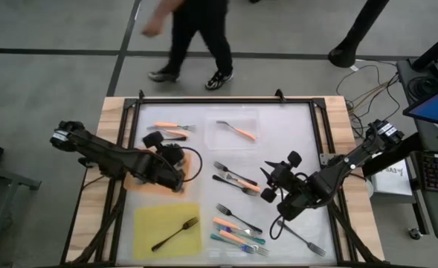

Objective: Sort silverware by color (type)
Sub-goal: Put the blue fork into the orange bin

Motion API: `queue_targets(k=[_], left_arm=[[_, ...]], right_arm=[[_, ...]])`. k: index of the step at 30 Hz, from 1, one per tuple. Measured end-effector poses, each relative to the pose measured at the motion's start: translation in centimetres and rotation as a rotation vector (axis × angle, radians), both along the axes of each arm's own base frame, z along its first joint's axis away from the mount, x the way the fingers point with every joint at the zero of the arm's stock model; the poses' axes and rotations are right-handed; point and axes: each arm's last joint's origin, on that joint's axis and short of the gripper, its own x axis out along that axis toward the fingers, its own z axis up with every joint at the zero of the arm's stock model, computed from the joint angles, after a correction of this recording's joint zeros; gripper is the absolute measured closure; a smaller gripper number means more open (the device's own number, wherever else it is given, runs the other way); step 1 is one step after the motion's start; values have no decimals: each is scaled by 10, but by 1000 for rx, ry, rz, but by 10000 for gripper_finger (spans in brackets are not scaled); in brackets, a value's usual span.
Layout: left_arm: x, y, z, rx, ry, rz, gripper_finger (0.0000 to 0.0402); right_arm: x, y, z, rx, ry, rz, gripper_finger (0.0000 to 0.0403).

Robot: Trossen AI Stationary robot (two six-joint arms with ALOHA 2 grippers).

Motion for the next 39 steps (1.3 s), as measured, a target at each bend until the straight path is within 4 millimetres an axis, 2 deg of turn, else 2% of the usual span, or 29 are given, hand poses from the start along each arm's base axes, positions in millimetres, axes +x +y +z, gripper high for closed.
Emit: queue_targets(k=[5, 11, 15, 19, 26, 29, 33, 39], left_arm=[[3, -2, 19, -31, 0, -35, 401], [8, -2, 51, 34, -69, -78, 401], [7, -1, 63, 53, -89, -79, 401], [6, 0, 59, 4, -93, -45, 401], [3, -1, 30, -80, -42, 11, 401], [2, -1, 23, -93, -38, 28, 401], [5, -1, 23, -88, -74, 26, 401], [9, -1, 36, -49, -149, 33, 401]], right_arm=[[1, 0, -1, 12, -6, -7, 287], [1, 0, -1, 11, -8, -7, 287], [1, 0, -1, 18, -13, -10, 287], [1, 0, -1, 23, -13, -9, 287], [0, 0, -1, 22, -12, -9, 287], [0, 0, -1, 22, -12, -8, 287], [0, 0, -1, 22, -12, -8, 287], [0, 0, -1, 23, -13, -9, 287]])
